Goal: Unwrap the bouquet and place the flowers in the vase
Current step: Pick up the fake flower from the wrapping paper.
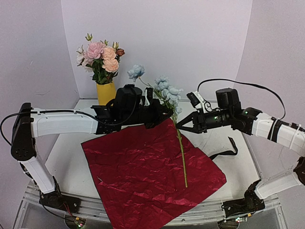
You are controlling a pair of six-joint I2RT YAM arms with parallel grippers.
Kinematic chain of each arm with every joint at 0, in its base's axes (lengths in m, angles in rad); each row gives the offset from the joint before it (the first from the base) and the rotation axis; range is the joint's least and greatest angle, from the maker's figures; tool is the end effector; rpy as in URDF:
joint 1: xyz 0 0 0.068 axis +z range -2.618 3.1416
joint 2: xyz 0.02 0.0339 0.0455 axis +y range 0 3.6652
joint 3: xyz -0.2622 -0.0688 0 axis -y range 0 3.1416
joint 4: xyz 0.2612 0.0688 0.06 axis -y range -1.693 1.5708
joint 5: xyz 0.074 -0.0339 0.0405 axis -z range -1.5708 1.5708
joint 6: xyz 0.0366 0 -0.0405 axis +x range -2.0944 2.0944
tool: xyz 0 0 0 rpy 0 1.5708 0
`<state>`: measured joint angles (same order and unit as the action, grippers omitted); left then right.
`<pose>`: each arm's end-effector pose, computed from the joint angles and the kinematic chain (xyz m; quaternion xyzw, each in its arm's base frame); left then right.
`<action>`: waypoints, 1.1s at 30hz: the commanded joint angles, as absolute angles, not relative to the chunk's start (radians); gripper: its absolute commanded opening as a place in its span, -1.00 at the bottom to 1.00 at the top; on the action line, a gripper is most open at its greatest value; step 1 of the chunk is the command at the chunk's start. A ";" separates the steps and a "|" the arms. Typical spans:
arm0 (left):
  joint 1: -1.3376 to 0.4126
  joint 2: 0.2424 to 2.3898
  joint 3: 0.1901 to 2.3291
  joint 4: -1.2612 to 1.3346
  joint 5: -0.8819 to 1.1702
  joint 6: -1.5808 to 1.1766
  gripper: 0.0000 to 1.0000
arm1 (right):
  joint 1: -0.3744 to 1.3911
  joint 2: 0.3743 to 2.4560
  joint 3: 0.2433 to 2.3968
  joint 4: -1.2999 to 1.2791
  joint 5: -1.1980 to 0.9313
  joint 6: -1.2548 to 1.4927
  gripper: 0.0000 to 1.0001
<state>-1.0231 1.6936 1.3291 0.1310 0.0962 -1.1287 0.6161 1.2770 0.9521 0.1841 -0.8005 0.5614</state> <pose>0.2183 -0.3646 0.3111 -0.0116 0.7842 -0.5628 0.2609 0.2372 0.2001 0.3240 -0.2744 0.6882 0.5800 0.3388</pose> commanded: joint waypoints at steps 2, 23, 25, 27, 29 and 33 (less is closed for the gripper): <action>-1.031 1.687 1.403 0.158 0.079 -1.137 -1.00 | 0.620 1.242 0.935 0.192 -0.830 0.558 -0.82; -1.032 1.686 1.422 0.161 0.075 -1.127 -0.98 | 0.620 1.209 0.888 0.188 -0.803 0.557 -0.82; -1.032 1.687 1.419 0.161 0.076 -1.129 -0.87 | 0.620 1.205 0.889 0.187 -0.800 0.558 -0.99; -1.032 1.690 1.419 0.162 0.083 -1.133 -0.59 | 0.620 1.201 0.892 0.185 -0.795 0.563 -1.00; -1.032 1.695 1.420 0.161 0.097 -1.136 -0.32 | 0.620 1.193 0.891 0.184 -0.783 0.566 -1.00; -1.032 1.686 1.412 0.161 0.102 -1.128 0.03 | 0.620 1.184 0.894 0.184 -0.757 0.568 -1.00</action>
<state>-1.0323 1.6939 1.3705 0.1207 0.0917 -1.1348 0.6164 1.2227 0.8936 0.1778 -0.7689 0.5724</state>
